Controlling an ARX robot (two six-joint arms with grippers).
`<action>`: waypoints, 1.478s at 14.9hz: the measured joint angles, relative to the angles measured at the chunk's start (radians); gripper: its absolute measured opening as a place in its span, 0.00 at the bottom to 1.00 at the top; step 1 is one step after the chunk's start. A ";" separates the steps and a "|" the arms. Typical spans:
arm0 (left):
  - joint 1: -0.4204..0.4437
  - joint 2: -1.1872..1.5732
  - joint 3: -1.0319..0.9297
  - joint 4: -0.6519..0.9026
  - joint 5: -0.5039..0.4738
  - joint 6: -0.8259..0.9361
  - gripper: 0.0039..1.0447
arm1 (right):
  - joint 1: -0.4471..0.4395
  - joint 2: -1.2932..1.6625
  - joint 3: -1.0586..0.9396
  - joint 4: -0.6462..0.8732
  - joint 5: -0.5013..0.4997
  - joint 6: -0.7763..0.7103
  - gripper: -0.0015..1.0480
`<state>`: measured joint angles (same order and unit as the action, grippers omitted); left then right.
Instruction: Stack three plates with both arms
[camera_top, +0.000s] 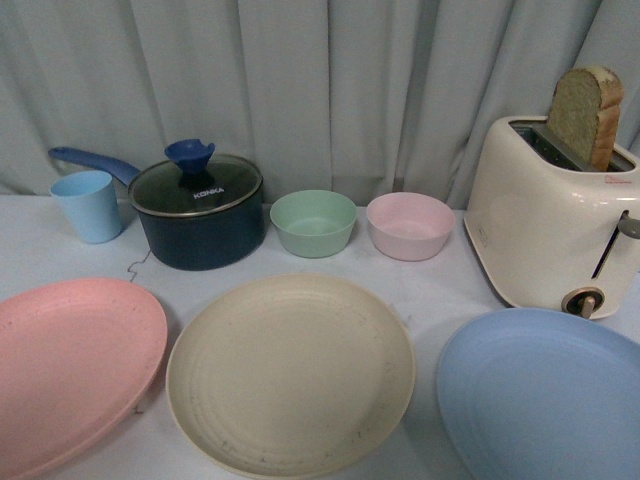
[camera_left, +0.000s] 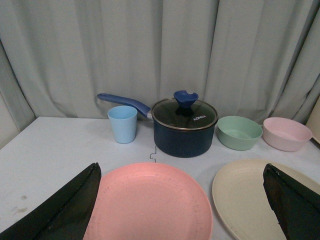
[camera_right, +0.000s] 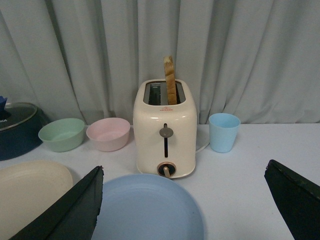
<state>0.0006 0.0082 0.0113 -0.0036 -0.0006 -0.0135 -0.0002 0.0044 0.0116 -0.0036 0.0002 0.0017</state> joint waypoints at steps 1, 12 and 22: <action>0.000 0.000 0.000 0.000 0.000 0.000 0.94 | 0.000 0.000 0.000 0.000 0.000 0.000 0.94; 0.000 0.000 0.000 0.000 0.000 0.000 0.94 | 0.000 0.000 0.000 0.000 0.000 0.000 0.94; 0.000 0.000 0.000 0.000 0.000 0.000 0.94 | 0.000 0.000 0.000 0.000 0.000 0.000 0.94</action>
<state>0.0006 0.0082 0.0113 -0.0036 -0.0006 -0.0135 -0.0002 0.0044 0.0116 -0.0032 0.0002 0.0017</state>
